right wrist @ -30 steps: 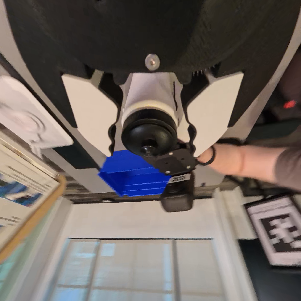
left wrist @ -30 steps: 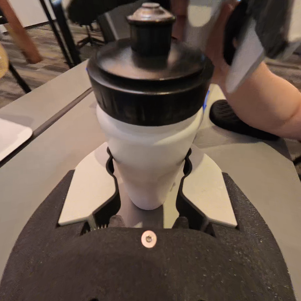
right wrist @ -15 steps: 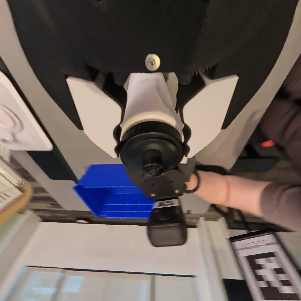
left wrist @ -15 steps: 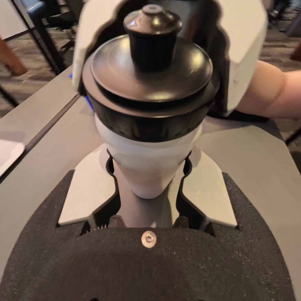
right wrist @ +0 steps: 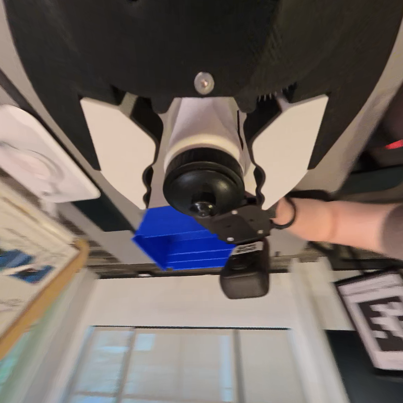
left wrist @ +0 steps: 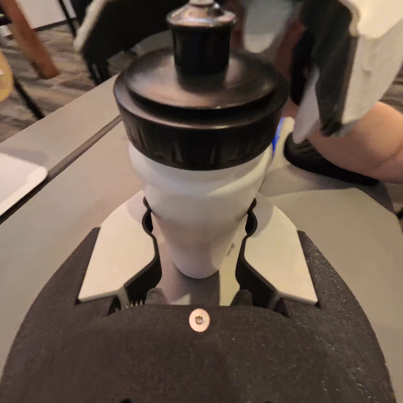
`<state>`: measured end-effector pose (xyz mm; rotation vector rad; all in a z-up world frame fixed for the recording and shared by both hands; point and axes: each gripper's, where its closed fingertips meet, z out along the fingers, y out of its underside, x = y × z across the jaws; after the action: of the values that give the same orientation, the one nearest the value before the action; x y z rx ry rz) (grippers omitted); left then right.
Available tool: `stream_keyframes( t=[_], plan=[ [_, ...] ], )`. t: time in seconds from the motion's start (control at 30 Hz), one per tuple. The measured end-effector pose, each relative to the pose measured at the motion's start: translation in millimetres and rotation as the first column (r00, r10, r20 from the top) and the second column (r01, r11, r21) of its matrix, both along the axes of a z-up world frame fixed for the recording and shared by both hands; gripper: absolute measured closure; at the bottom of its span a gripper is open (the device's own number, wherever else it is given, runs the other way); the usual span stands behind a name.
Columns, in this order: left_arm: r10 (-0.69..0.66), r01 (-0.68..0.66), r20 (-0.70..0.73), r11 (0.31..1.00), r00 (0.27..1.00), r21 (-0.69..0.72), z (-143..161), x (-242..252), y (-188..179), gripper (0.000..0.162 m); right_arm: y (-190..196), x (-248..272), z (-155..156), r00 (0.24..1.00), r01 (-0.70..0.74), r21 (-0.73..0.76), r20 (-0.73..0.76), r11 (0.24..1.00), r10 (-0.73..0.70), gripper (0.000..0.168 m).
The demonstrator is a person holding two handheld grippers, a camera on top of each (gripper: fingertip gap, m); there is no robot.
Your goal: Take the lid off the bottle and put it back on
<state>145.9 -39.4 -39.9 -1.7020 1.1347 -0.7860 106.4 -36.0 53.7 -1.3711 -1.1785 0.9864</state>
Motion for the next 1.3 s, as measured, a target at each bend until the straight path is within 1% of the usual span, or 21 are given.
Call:
stream_keyframes(
  t=[0.07, 0.13, 0.17, 0.2, 0.23, 0.3, 0.4, 0.5, 0.57, 0.67, 0.73, 0.8, 0.87, 0.93, 0.97, 1.03, 1.1, 1.13, 1.17, 1.23, 1.3],
  plan=[
    [0.087, -0.087, 0.003, 0.996, 0.996, -0.001, 0, -10, 13, 0.077, 10, -3, 0, 0.992, 0.125, 0.030, -0.006, 0.992, -0.125, 0.075],
    [0.129, -0.129, 0.001, 0.992, 0.992, 0.005, 0, -14, 19, 0.077, 17, -6, -8, 0.976, 0.219, -0.002, 0.021, 0.976, -0.219, 0.076],
    [0.135, -0.135, 0.002, 0.991, 0.991, 0.005, 0, -14, 20, 0.077, 17, -9, -13, 0.972, 0.233, -0.027, 0.037, 0.972, -0.232, 0.077],
    [0.136, -0.136, 0.001, 0.991, 0.991, 0.010, 0, -14, 19, 0.077, 16, -10, -16, 0.971, 0.239, -0.048, 0.040, 0.970, -0.237, 0.086],
    [0.133, -0.133, -0.004, 0.991, 0.991, 0.018, 0, -13, 18, 0.077, 17, -10, -15, 0.970, 0.243, -0.054, 0.032, 0.968, -0.242, 0.091],
    [0.123, -0.123, -0.012, 0.992, 0.992, 0.020, 0, -13, 17, 0.077, 14, -10, -16, 0.979, 0.198, -0.051, 0.053, 0.979, -0.195, 0.091],
    [0.042, -0.042, -0.021, 0.999, 0.999, 0.031, 0, -8, 8, 0.077, 1, -4, -18, 0.991, 0.047, -0.056, 0.129, 0.997, -0.040, 0.091],
    [-0.103, 0.103, -0.015, 0.994, 0.995, 0.026, 0, 6, -14, 0.077, -27, 8, -18, 0.965, -0.207, -0.059, 0.152, 0.977, 0.214, 0.091],
    [-0.239, 0.240, -0.015, 0.970, 0.971, 0.032, 0, 17, -39, 0.077, -54, 18, -18, 0.904, -0.402, -0.060, 0.132, 0.913, 0.407, 0.091],
    [-0.443, 0.443, 0.007, 0.896, 0.896, 0.007, 0, 29, -80, 0.077, -94, 30, -16, 0.764, -0.636, -0.098, 0.060, 0.765, 0.643, 0.091],
    [-0.533, 0.533, 0.016, 0.846, 0.846, 0.008, 0, 32, -100, 0.077, -113, 33, -15, 0.676, -0.732, -0.097, 0.018, 0.675, 0.736, 0.091],
    [-0.562, 0.562, -0.003, 0.827, 0.827, 0.018, 0, 33, -109, 0.077, -121, 34, -15, 0.643, -0.762, -0.086, 0.010, 0.641, 0.766, 0.091],
    [-0.546, 0.546, -0.019, 0.837, 0.837, 0.027, 0, 32, -106, 0.077, -117, 32, -14, 0.671, -0.737, -0.081, 0.022, 0.671, 0.741, 0.091],
    [-0.480, 0.480, -0.017, 0.877, 0.877, 0.029, 1, 31, -91, 0.077, -100, 24, -11, 0.756, -0.652, -0.056, 0.024, 0.756, 0.654, 0.088],
    [-0.433, 0.433, -0.009, 0.901, 0.901, 0.024, 1, 30, -81, 0.077, -88, 19, -8, 0.807, -0.589, -0.040, 0.014, 0.807, 0.590, 0.082],
    [-0.311, 0.311, 0.014, 0.950, 0.950, 0.001, 1, 25, -55, 0.077, -60, 11, -3, 0.901, -0.433, -0.023, 0.001, 0.901, 0.433, 0.077],
    [-0.176, 0.176, 0.023, 0.984, 0.984, -0.009, 1, 16, -29, 0.077, -27, 7, 2, 0.973, -0.229, 0.014, -0.020, 0.973, 0.229, 0.073],
    [-0.113, 0.113, 0.022, 0.993, 0.993, -0.015, 1, 10, -18, 0.077, -16, 6, 7, 0.988, -0.145, 0.048, -0.053, 0.988, 0.148, 0.069],
    [-0.042, 0.042, 0.012, 0.999, 0.999, -0.009, 1, 3, -7, 0.077, -8, 6, 11, 0.993, -0.075, 0.076, -0.086, 0.994, 0.082, 0.070],
    [0.092, -0.092, -0.009, 0.995, 0.996, 0.036, 1, -11, 14, 0.077, 6, 4, 12, 0.993, 0.057, 0.075, -0.107, 0.996, -0.048, 0.070],
    [0.150, -0.150, -0.001, 0.988, 0.989, 0.034, 1, -17, 22, 0.077, 15, 1, 4, 0.986, 0.152, 0.061, -0.079, 0.987, -0.147, 0.071]
  ],
)
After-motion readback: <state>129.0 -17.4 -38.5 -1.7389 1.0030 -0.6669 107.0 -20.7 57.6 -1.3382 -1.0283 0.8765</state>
